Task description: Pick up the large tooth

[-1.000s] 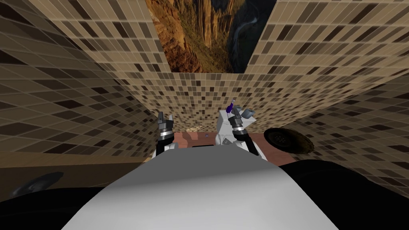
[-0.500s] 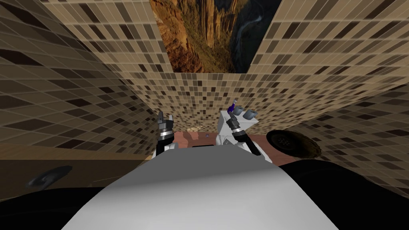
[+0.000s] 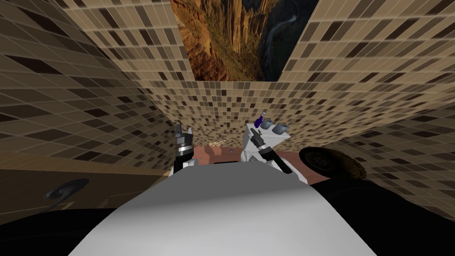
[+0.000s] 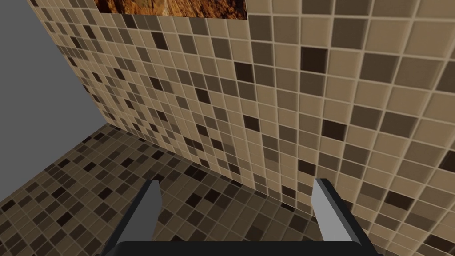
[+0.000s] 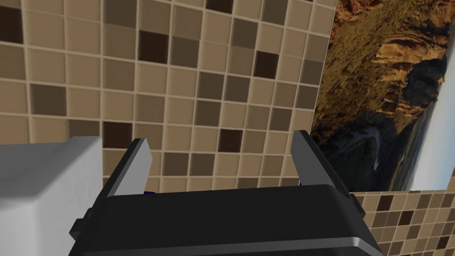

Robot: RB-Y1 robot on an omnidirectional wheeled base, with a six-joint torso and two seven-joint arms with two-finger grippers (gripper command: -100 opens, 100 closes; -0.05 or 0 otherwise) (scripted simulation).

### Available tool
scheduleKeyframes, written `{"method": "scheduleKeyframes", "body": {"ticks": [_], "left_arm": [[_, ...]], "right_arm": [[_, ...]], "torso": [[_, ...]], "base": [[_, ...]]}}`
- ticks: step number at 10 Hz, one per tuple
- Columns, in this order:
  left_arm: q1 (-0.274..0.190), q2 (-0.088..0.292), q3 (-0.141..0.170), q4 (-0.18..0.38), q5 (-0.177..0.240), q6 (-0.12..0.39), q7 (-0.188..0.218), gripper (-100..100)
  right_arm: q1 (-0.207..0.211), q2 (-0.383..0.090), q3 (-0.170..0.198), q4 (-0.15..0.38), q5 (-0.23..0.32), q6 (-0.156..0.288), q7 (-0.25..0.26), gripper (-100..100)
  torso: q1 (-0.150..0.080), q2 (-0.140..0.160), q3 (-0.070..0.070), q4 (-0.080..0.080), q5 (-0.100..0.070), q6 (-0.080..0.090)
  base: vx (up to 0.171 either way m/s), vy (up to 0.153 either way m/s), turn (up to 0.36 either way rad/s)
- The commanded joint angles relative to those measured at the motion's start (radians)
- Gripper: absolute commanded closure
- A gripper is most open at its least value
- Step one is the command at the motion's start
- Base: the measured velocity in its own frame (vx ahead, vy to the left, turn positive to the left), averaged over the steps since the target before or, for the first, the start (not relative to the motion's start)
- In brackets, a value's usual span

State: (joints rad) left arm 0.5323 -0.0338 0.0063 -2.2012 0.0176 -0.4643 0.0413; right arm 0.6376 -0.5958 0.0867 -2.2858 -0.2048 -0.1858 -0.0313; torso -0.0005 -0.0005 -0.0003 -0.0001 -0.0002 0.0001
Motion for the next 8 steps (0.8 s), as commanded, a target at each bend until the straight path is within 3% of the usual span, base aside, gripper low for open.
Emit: {"method": "scheduleKeyframes", "body": {"ticks": [1, 2, 4, 7, 8], "left_arm": [[0.0, 0.0, 0.0, 0.0, 0.0, 0.0, 0.0, 0], [0.0, 0.0, 0.0, 0.0, 0.0, 0.0, 0.0, 0], [0.0, 0.0, 0.0, 0.0, 0.0, 0.0, 0.0, 0], [0.0, 0.0, 0.0, 0.0, 0.0, 0.0, 0.0, 0], [0.0, 0.0, 0.0, 0.0, 0.0, 0.0, 0.0, 0]], "right_arm": [[0.005, -0.029, 0.002, -0.001, -0.004, 0.003, 0.0, -100], [0.026, -0.068, 0.022, 0.009, -0.029, 0.03, 0.002, -100], [0.026, -0.105, 0.022, 0.009, -0.029, 0.03, 0.002, -100], [0.069, -0.207, 0.063, 0.031, -0.08, 0.084, 0.004, -100], [0.069, -0.246, 0.063, 0.031, -0.08, 0.084, 0.004, -100]], "torso": [[0.0, 0.0, 0.0, 0.0, 0.0, 0.0], [0.0, 0.0, 0.0, 0.0, 0.0, 0.0], [0.0, 0.0, 0.0, 0.0, 0.0, 0.0], [0.0, 0.0, 0.0, 0.0, 0.0, 0.0], [0.0, 0.0, 0.0, 0.0, 0.0, 0.0]], "base": [[0.0, 0.0, 0.0], [0.005, -0.002, 0.092], [0.003, -0.002, 0.029], [0.006, -0.003, 0.086], [0.006, -0.006, 0.043]]}}
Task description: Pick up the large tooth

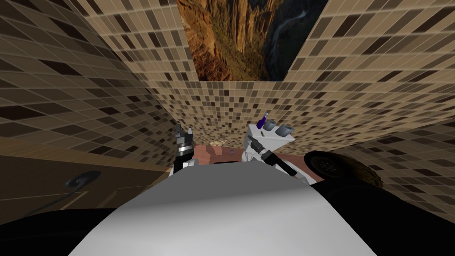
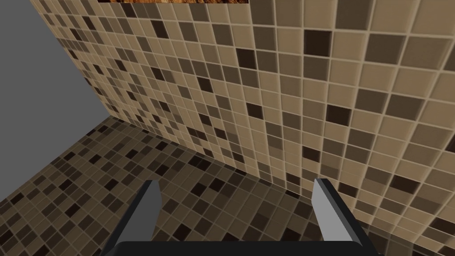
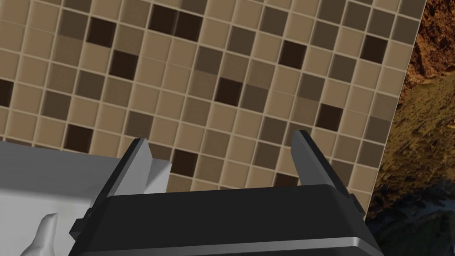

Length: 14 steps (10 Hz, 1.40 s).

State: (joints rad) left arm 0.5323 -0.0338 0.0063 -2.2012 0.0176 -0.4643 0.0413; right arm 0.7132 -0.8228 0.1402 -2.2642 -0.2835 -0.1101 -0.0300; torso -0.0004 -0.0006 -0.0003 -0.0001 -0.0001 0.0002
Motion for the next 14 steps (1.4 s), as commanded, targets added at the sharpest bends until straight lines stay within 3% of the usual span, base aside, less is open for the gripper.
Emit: {"method": "scheduleKeyframes", "body": {"ticks": [1, 2, 4, 5, 7, 8, 10, 14], "left_arm": [[0.0, 0.0, 0.0, 0.0, 0.0, 0.0, 0.0, 0], [0.0, 0.0, 0.0, 0.0, 0.0, 0.0, 0.0, 0], [0.0, 0.0, 0.0, 0.0, 0.0, 0.0, 0.0, 0], [0.0, 0.0, 0.0, 0.0, 0.0, 0.0, 0.0, 0], [0.0, 0.0, 0.0, 0.0, 0.0, 0.0, 0.0, 0], [0.0, 0.0, 0.0, 0.0, 0.0, 0.0, 0.0, 0], [0.0, 0.0, 0.0, 0.0, 0.0, 0.0, 0.0, 0], [0.0, 0.0, 0.0, 0.0, 0.0, 0.0, 0.0, 0]], "right_arm": [[-0.007, -0.034, 0.01, 0.009, -0.002, 0.008, 0.003, -100], [0.014, -0.07, 0.029, 0.02, -0.028, 0.035, 0.003, -100], [0.014, -0.113, 0.029, 0.02, -0.028, 0.035, 0.003, -100], [0.034, -0.151, 0.049, 0.032, -0.055, 0.061, 0.003, -100], [0.034, -0.193, 0.049, 0.032, -0.055, 0.061, 0.003, -100], [0.052, -0.227, 0.067, 0.044, -0.081, 0.087, 0.002, -100], [0.052, -0.274, 0.067, 0.044, -0.081, 0.087, 0.002, -100], [0.085, -0.397, 0.099, 0.068, -0.134, 0.133, -0.003, -100]], "torso": [[0.0, 0.0, 0.0, 0.0, 0.0, 0.0], [0.0, 0.0, 0.0, 0.0, 0.0, 0.0], [0.0, 0.0, 0.0, 0.0, 0.0, 0.0], [0.0, 0.0, 0.0, 0.0, 0.0, 0.0], [0.0, 0.0, 0.0, 0.0, 0.0, 0.0], [0.0, 0.0, 0.0, 0.0, 0.0, 0.0], [0.0, 0.0, 0.0, 0.0, 0.0, 0.0], [0.0, 0.0, 0.0, 0.0, 0.0, 0.0]], "base": [[0.0, 0.0, 0.0], [0.005, 0.0, 0.1], [0.003, -0.002, 0.032], [0.006, 0.0, 0.106], [0.004, -0.003, 0.021], [0.007, 0.0, 0.105], [0.003, -0.002, 0.024], [0.003, 0.0, 0.06]]}}
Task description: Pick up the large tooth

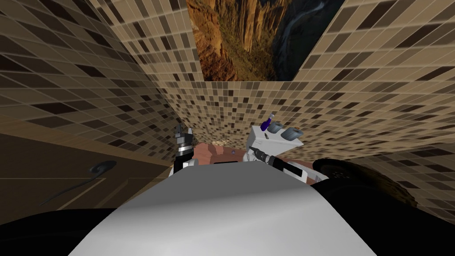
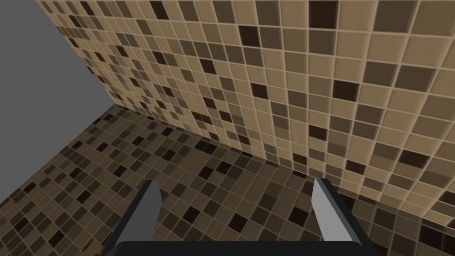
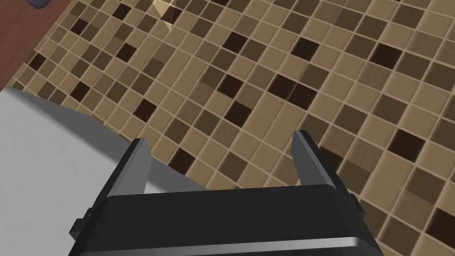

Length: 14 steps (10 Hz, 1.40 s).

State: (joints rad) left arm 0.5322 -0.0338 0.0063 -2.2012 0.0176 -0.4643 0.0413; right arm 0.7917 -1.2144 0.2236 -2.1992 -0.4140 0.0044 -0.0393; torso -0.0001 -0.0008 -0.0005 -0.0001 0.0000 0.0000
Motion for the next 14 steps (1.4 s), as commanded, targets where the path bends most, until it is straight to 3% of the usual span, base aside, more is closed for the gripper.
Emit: {"method": "scheduleKeyframes", "body": {"ticks": [1, 7, 14], "left_arm": [[0.0, 0.0, 0.0, 0.0, 0.0, 0.0, 0.0, 0], [0.0, 0.0, 0.0, 0.0, 0.0, 0.0, 0.0, 0], [0.0, 0.0, 0.0, 0.0, 0.0, 0.0, 0.0, 0]], "right_arm": [[0.007, -0.045, 0.016, 0.003, -0.004, 0.019, 0.006, -100], [0.043, -0.23, 0.053, 0.043, -0.081, 0.077, -0.011, -100], [0.057, -0.429, 0.069, 0.072, -0.131, 0.107, -0.028, -100]], "torso": [[0.0, 0.0, 0.0, 0.0, 0.0, 0.0], [0.0, 0.0, 0.0, 0.0, 0.0, 0.0], [0.001, 0.0, 0.0, 0.0, 0.0, 0.0]], "base": [[0.006, -0.003, 0.048], [0.005, 0.0, 0.057], [0.003, 0.0, 0.043]]}}
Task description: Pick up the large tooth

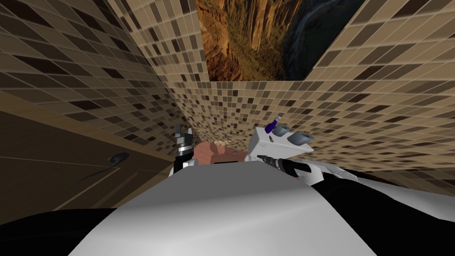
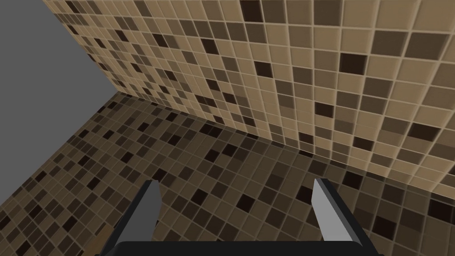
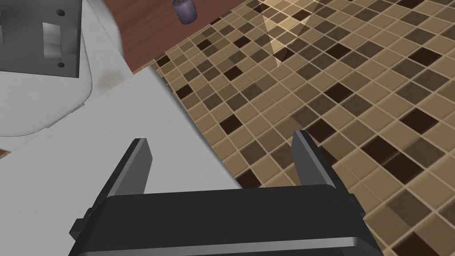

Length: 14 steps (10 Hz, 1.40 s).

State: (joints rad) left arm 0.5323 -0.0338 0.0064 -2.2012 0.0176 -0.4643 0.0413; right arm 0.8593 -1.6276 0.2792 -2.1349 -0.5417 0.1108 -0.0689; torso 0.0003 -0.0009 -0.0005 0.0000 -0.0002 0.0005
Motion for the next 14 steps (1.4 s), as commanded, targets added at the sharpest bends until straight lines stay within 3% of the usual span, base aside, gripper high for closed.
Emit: {"method": "scheduleKeyframes", "body": {"ticks": [1, 3, 11, 12, 13, 14], "left_arm": [[0.0, 0.0, 0.0, 0.0, 0.0, 0.0, 0.0, 0], [0.0, 0.0, 0.0, 0.0, 0.0, 0.0, 0.0, 0], [0.0, 0.0, 0.0, 0.0, 0.0, 0.0, 0.0, 0], [0.0, 0.0, 0.0, 0.0, 0.0, 0.0, 0.0, 0], [0.0, 0.0, 0.0, 0.0, 0.0, 0.0, 0.0, 0], [0.0, 0.0, 0.0, 0.0, 0.0, 0.0, 0.0, 0]], "right_arm": [[-0.006, -0.05, 0.019, 0.022, -0.028, 0.013, -0.009, -100], [-0.006, -0.097, 0.019, 0.022, -0.028, 0.013, -0.009, -100], [-0.003, -0.341, 0.03, 0.079, -0.121, 0.05, -0.058, -100], [-0.003, -0.374, 0.03, 0.079, -0.064, 0.05, -0.087, -100], [-0.003, -0.374, 0.03, 0.079, -0.113, 0.05, -0.066, -100], [-0.005, -0.42, 0.03, 0.093, -0.143, 0.057, -0.071, -100]], "torso": [[0.0, 0.0, 0.0, 0.0, 0.0, 0.0], [0.0, 0.0, 0.0, 0.0, 0.0, 0.0], [0.0, 0.0, 0.0, 0.0, 0.0, 0.0], [0.001, 0.0, 0.0, 0.0, 0.0, 0.0], [0.0, 0.0, 0.0, 0.0, 0.0, 0.0], [0.0, 0.0, 0.0, 0.0, 0.0, 0.0]], "base": [[0.006, 0.001, 0.069], [0.003, 0.0, 0.018], [0.004, 0.001, 0.047], [0.004, 0.001, 0.042], [0.0, 0.0, 0.0], [0.003, 0.003, 0.062]]}}
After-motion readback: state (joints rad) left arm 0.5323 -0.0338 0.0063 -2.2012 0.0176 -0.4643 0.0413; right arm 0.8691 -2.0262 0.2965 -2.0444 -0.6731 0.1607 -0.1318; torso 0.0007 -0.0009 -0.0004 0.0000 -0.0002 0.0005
